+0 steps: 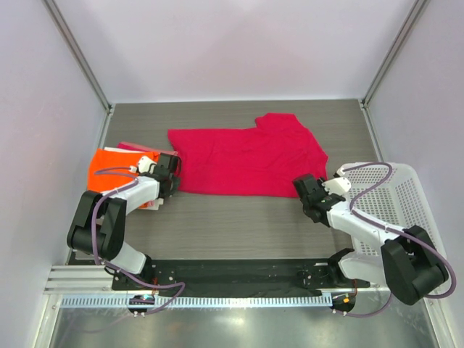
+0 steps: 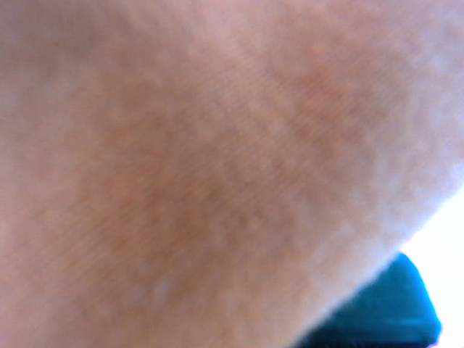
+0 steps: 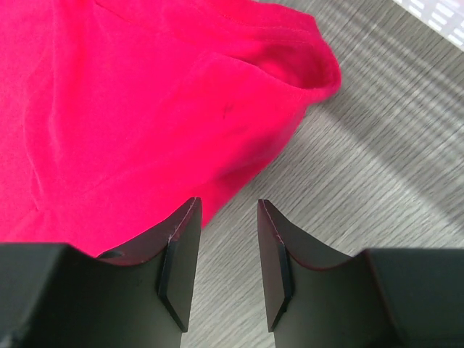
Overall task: Fold and stack the t-shirts
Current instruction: Fold the tshirt
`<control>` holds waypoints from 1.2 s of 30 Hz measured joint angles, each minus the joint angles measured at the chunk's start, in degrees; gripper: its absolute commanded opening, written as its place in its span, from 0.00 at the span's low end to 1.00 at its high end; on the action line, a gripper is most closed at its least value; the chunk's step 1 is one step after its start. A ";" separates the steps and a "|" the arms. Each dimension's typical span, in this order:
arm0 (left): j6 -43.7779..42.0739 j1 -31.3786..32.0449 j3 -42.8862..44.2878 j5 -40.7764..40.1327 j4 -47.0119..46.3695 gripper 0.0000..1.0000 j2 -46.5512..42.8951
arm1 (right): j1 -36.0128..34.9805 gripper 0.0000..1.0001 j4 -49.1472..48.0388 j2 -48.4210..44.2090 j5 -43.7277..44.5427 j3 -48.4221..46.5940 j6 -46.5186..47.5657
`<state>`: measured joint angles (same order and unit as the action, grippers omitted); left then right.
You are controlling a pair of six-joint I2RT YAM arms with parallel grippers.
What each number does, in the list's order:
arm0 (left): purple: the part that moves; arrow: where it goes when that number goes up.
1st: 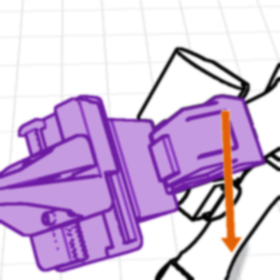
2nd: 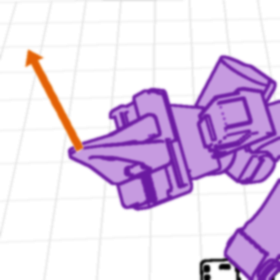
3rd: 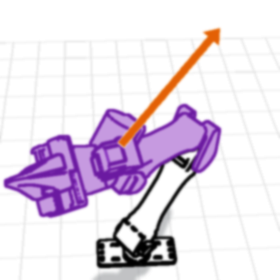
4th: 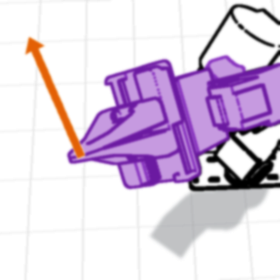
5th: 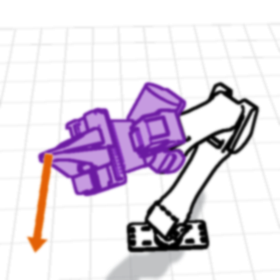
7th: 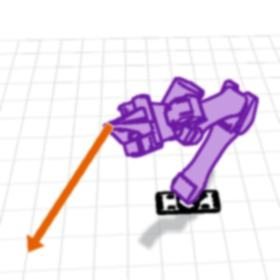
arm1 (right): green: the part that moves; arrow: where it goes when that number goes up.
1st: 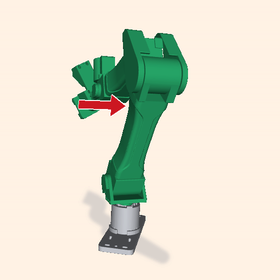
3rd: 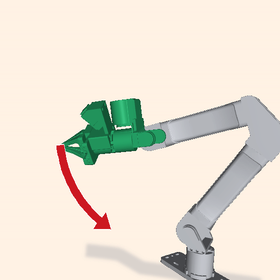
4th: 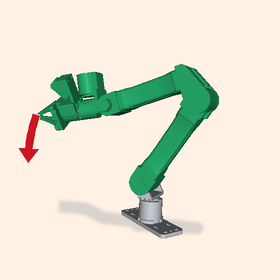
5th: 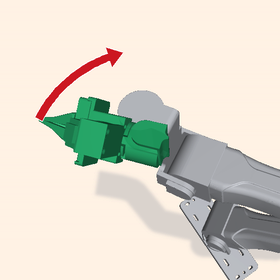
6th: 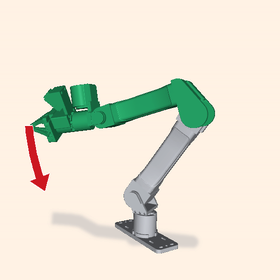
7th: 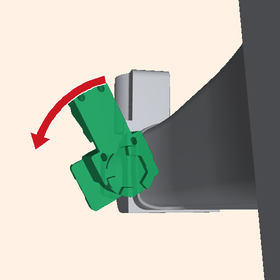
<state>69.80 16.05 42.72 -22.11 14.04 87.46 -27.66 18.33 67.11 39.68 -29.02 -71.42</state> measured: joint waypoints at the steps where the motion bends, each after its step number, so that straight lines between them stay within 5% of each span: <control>1: 0.00 0.02 0.00 -0.02 0.00 0.00 0.00 | 0.00 0.43 -0.07 0.44 0.04 0.00 -0.55; 19: -0.98 0.07 0.00 -0.46 0.46 0.00 -0.57 | 1.46 0.47 -3.80 11.30 6.23 -0.68 -6.40; 25: -1.25 0.07 0.00 -0.44 0.50 0.00 -0.57 | 2.69 0.29 -4.63 14.36 7.41 -2.25 -5.88; 26: -1.25 0.07 0.00 -0.44 0.52 0.00 -0.57 | 2.73 0.15 -4.90 15.08 7.78 -2.62 -5.70; 28: -1.29 0.07 0.00 -0.46 0.55 0.00 -0.57 | 2.82 0.02 -5.22 16.35 7.98 -3.17 -5.40; 36: -1.81 0.07 1.07 -0.44 1.86 0.00 -0.57 | 3.89 0.01 -5.42 15.34 7.50 -3.61 -2.51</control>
<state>67.99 16.12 43.79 -22.55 15.90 86.89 -23.77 12.91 82.46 47.18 -32.62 -73.93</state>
